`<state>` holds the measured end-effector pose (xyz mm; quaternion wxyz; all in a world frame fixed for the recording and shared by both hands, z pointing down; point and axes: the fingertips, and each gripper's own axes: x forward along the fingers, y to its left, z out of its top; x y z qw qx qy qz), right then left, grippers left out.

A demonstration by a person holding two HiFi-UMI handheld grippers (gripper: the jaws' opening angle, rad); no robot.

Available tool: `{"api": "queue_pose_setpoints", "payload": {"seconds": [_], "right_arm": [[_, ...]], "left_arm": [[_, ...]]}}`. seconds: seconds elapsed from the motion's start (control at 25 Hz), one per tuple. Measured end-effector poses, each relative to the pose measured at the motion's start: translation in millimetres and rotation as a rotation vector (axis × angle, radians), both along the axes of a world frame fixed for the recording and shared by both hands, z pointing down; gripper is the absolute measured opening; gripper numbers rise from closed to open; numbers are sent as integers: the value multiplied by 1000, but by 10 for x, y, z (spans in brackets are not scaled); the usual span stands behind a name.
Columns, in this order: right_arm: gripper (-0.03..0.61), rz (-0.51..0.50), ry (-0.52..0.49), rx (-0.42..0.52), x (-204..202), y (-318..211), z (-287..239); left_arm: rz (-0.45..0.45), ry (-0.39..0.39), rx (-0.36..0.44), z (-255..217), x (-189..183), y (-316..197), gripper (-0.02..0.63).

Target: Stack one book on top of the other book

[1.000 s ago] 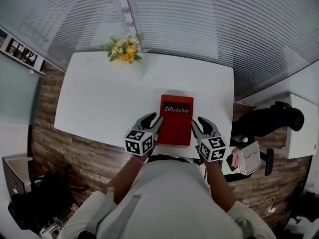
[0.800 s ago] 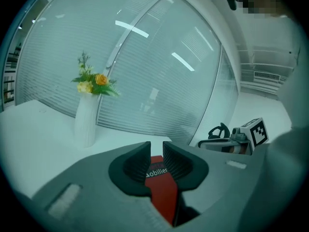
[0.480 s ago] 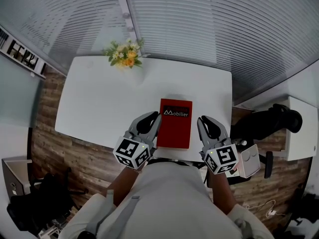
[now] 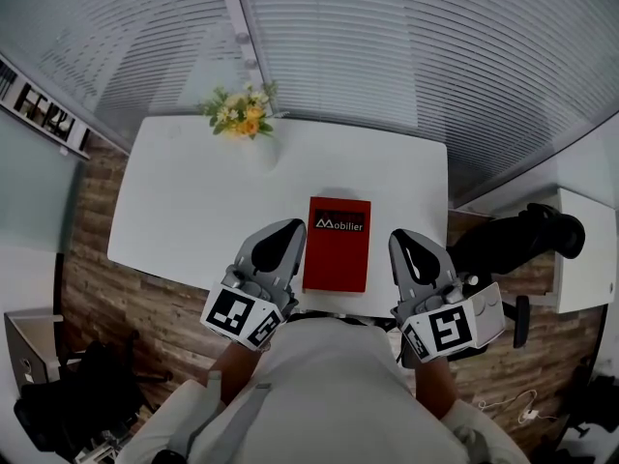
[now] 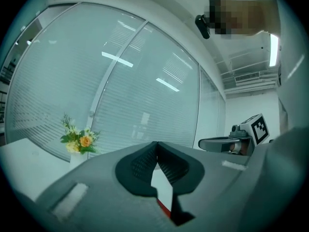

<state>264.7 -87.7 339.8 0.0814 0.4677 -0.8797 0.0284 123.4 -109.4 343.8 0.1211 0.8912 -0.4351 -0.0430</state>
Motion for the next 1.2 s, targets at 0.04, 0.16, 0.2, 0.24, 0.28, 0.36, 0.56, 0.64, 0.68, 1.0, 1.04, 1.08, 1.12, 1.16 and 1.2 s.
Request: {"api": "queue_pose_setpoints", "payload": {"seconds": [0.04, 0.16, 0.2, 0.24, 0.28, 0.36, 0.56, 0.64, 0.68, 1.0, 1.04, 1.08, 1.12, 1.16, 1.2], "right_arm": [[15, -3, 0, 9, -5, 15, -53], [12, -12, 13, 36, -18, 47, -177], [11, -14, 21, 44, -24, 57, -214], [11, -16, 28, 51, -31, 66, -253], [11, -18, 32, 57, -38, 75, -291], [9, -19, 35, 66, -52, 88, -359], [8, -16, 52, 81, -68, 131, -491], [8, -15, 52, 87, -68, 141, -545], [6, -14, 53, 89, -66, 146, -566], [5, -4, 68, 96, -38, 180, -610], [5, -4, 71, 98, -37, 184, -608], [5, -5, 73, 98, -38, 186, -608], [5, -4, 74, 98, -38, 186, -607], [5, -3, 74, 98, -37, 185, -607], [5, -3, 74, 97, -35, 185, -606]], "left_arm": [[1, -6, 19, -72, 4, 19, 5], [6, -8, 70, -264, 27, 65, 5], [7, -7, 86, -326, 32, 79, 5], [7, -7, 101, -385, 36, 93, 5], [7, -7, 113, -440, 39, 107, 5], [8, -6, 130, -528, 42, 127, 5], [9, -18, 146, -648, 41, 159, 5], [6, -22, 146, -671, 33, 161, 5], [4, -24, 145, -674, 28, 162, 5], [-16, -24, 141, -658, -13, 172, 5], [-16, -23, 141, -658, -12, 175, 5], [-15, -22, 140, -658, -11, 178, 5], [-14, -22, 140, -658, -11, 179, 5], [-14, -22, 139, -658, -10, 179, 5], [-13, -21, 139, -657, -9, 179, 5]]}}
